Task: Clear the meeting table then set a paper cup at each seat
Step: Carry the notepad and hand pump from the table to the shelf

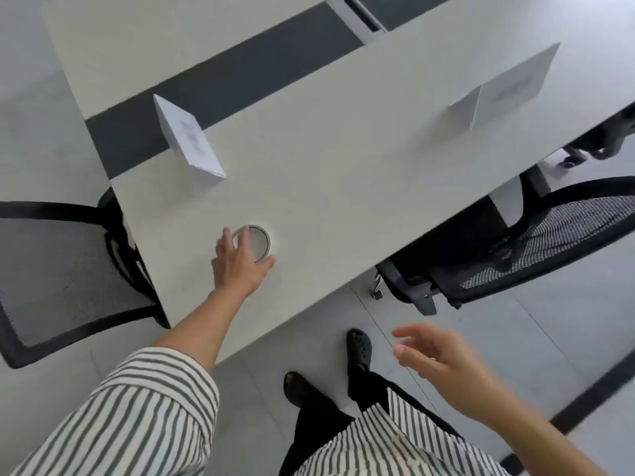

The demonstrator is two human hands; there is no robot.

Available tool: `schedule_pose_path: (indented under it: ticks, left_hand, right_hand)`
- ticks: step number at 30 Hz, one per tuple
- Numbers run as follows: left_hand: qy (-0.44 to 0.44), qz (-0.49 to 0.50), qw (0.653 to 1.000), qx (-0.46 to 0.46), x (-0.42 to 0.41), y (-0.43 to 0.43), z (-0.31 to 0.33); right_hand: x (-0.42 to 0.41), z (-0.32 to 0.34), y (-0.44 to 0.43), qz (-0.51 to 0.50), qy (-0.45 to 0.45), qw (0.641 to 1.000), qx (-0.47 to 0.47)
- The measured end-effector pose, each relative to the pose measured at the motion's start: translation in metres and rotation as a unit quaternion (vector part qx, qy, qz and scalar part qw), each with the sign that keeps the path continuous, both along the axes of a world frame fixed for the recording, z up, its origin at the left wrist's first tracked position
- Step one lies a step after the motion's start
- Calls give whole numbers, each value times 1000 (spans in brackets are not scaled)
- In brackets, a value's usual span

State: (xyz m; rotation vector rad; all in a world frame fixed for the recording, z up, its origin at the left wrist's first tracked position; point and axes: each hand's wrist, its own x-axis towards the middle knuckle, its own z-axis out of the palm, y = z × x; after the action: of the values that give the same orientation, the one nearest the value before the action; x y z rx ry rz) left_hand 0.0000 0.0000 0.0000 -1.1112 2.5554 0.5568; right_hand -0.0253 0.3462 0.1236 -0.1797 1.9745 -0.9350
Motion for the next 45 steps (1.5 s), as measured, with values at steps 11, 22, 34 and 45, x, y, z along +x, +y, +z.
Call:
schedule_pose_path:
  ticks: [11,22,34,45]
  left_hand:
    - [-13,23,998,-51,-31,9,-15]
    - [150,-87,966,192,32,100,68]
    - [62,-80,884,457,81,234,142]
    - [16,-223,860,459,-45,432,138]
  right_hand:
    - [5,-14,41,-61,-12,998,29]
    - [86,28,44,-127,81,989,4]
    - [166,34,138,-390,87,916,-39]
    - [111,23,333,-546,80,832,-47]
